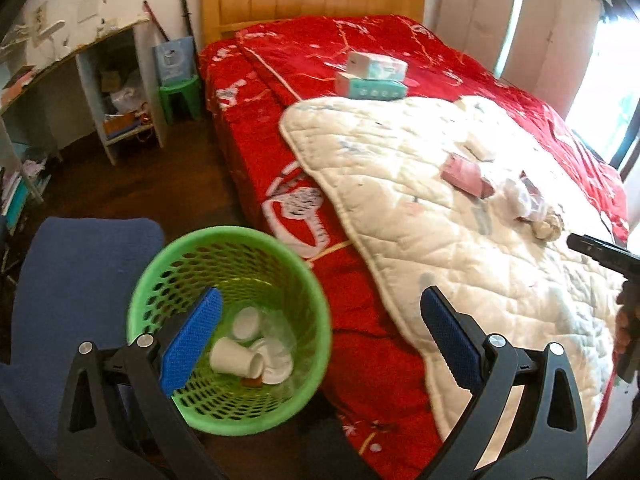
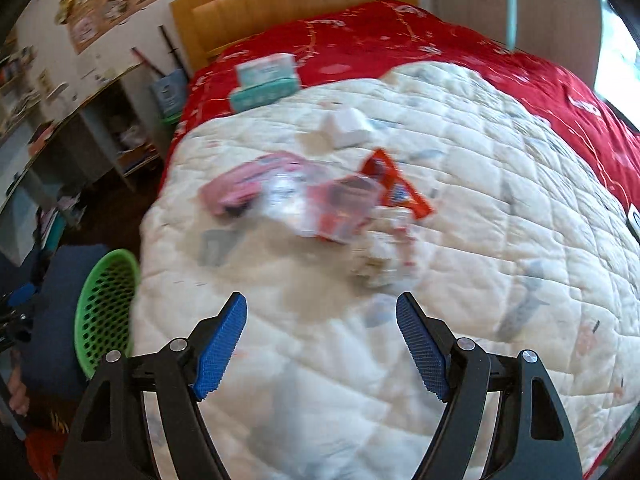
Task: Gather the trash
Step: 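Move both open tools back over the bed toward the remaining trash, then grasp the crumpled white tissue with the right tool while the left tool grasps the clear plastic cup, then drop the clear cup into the wastebasket with the left tool while the right tool carries the tissue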
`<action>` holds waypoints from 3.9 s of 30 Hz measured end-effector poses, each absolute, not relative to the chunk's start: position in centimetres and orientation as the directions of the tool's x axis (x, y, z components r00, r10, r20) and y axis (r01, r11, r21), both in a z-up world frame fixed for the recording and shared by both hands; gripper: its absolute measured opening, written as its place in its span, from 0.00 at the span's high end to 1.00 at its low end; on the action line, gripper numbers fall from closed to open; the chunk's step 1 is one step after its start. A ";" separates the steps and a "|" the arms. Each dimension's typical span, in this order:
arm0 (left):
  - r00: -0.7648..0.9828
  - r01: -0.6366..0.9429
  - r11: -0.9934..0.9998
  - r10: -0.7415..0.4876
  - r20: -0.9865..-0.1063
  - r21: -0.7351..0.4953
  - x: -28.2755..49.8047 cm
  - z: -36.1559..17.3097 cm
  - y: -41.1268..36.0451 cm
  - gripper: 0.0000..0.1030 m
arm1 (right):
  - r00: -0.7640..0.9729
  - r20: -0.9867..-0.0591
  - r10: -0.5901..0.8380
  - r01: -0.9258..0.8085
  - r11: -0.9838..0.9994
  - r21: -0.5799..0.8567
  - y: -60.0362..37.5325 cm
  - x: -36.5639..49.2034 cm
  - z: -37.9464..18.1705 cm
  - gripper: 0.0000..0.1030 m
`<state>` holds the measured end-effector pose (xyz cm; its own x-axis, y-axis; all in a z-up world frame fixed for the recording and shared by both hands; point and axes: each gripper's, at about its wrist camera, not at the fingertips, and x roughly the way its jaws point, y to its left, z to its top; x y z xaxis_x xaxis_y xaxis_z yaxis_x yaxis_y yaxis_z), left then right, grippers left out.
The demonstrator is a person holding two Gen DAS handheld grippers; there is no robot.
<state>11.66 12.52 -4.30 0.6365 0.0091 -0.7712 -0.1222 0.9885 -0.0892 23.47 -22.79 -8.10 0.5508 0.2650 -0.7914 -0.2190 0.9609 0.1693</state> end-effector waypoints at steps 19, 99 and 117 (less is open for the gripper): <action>0.620 0.003 0.988 -0.123 -0.775 -0.155 16.3 -3.7 6.1 0.12 | 0.519 -0.812 0.267 -0.187 0.962 0.197 -24.2 28.6 -11.6 0.52; 0.693 -0.041 0.983 -0.100 -0.714 -0.178 13.6 -1.8 9.6 0.69 | 0.523 -0.700 0.486 -0.441 0.857 0.265 -17.4 16.6 -3.4 0.57; 0.594 -0.288 0.948 0.064 -0.802 -0.137 7.5 -7.0 22.3 0.68 | 0.408 -0.713 0.570 -0.594 0.759 0.266 -4.8 15.7 -3.2 0.57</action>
